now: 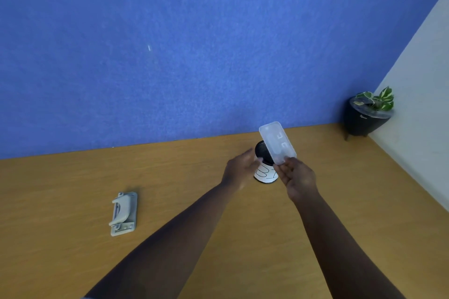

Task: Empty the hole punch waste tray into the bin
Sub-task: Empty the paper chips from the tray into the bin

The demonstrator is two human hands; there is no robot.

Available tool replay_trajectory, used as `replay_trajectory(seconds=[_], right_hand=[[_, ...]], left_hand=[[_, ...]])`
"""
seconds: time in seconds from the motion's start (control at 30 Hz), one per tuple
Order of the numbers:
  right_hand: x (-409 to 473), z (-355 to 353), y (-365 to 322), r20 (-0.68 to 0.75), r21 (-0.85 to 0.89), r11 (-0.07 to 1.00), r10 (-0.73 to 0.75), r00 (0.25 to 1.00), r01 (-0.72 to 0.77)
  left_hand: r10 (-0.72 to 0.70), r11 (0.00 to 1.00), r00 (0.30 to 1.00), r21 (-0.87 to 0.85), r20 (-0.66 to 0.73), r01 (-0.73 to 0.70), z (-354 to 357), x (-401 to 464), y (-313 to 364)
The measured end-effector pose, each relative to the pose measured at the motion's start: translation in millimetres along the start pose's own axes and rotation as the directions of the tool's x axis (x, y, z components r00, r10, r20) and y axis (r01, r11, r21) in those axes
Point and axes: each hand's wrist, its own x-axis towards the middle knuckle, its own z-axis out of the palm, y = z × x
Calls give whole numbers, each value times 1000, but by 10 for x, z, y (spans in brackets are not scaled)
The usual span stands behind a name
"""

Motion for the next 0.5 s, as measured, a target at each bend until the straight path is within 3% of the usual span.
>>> replay_trajectory(seconds=[0.07,0.13,0.23,0.5], right_hand=[[-84,47,98,63,-14,999,36,997,-35],[-179,111,219,118,-33,997,69,991,-66],[-316,192,398,188,-54,993,113,976,-104],[-540,422,567,250,-331,937,199,948,-109]], left_hand=[[-194,856,979,-498,-58,140,-65,-68,65],[-271,732,958,-666,-89,145,-157,-109,96],[-318,701,941,-697,-118,150,-311,-188,99],[-388,762,888,-627,-244,161,-795,-442,-110]])
